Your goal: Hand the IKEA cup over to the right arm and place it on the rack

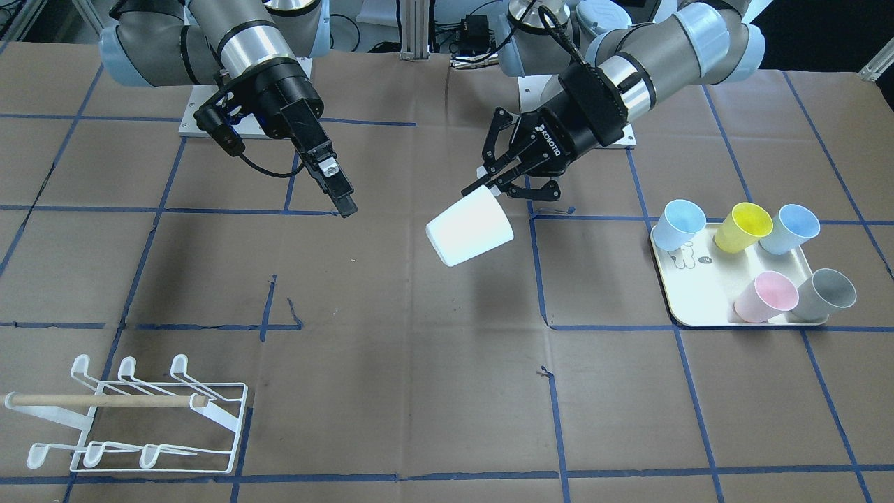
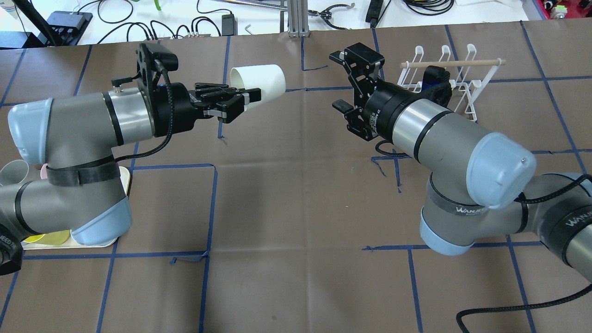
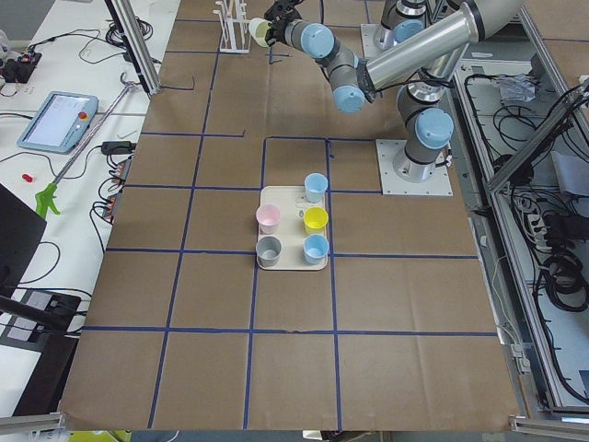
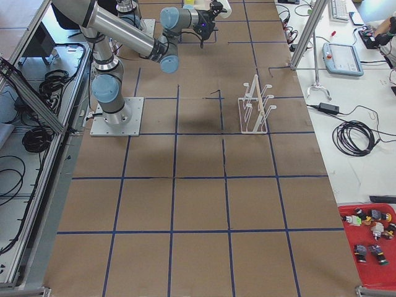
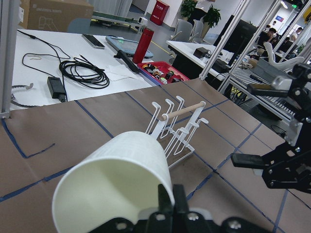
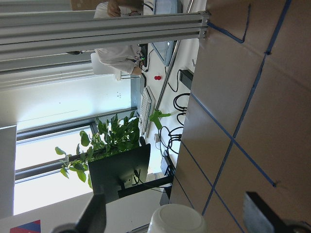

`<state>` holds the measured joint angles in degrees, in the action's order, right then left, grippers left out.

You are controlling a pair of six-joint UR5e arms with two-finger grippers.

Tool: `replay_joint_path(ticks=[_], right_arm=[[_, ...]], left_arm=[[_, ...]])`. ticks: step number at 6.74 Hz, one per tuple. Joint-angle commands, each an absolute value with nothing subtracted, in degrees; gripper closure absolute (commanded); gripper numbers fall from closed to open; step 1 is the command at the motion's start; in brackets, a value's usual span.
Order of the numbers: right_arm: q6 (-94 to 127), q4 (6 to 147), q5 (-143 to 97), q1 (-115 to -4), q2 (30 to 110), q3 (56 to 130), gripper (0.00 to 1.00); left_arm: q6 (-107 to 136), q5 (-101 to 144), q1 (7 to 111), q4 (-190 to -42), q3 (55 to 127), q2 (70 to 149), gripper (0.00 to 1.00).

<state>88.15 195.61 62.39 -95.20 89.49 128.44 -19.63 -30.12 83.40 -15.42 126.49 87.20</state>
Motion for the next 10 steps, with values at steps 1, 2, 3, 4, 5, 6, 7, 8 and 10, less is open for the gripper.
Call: replay_joint_path(ticks=[1,2,3,4,5,6,7,8,10], right_arm=[[88.2,195.8,62.9,-96.8,89.5,128.5,0.0],[88.0,194.3,63.0,-97.7,89.5,128.5,0.0],[88.5,190.8,62.9,-98.3,89.5,128.7,0.0],[88.6,187.3,62.9,-99.2,89.5,128.6,0.0],[90.4,186.8,63.0,-100.1,89.5,128.3,0.0],[93.7,186.8,63.1,-101.2,89.5,128.1,0.0],[94.0,186.6,63.8,-101.9,89.4,127.2,0.0],[93.9,185.4,63.8,-102.2,88.6,125.7,0.0],[93.7,185.4,63.9,-104.1,85.2,123.4,0.0]], left_arm=[[-17.1,-30.0,84.9,-9.0,129.6,86.9,1.0],[-17.1,-30.0,85.1,-8.9,129.8,86.8,1.0],[-16.9,-30.0,85.0,-8.9,129.9,86.8,1.0],[-16.6,-30.0,85.1,-8.9,130.1,86.8,1.0],[-16.6,-30.0,85.1,-8.7,130.6,86.8,1.0],[-16.5,-29.9,85.0,-8.2,131.0,86.8,1.0],[-16.4,-30.0,85.1,-8.0,131.0,86.8,1.0],[-16.4,-30.0,85.1,-7.9,131.0,86.8,1.0],[-16.4,-30.0,85.1,-7.9,131.0,86.9,1.0]])
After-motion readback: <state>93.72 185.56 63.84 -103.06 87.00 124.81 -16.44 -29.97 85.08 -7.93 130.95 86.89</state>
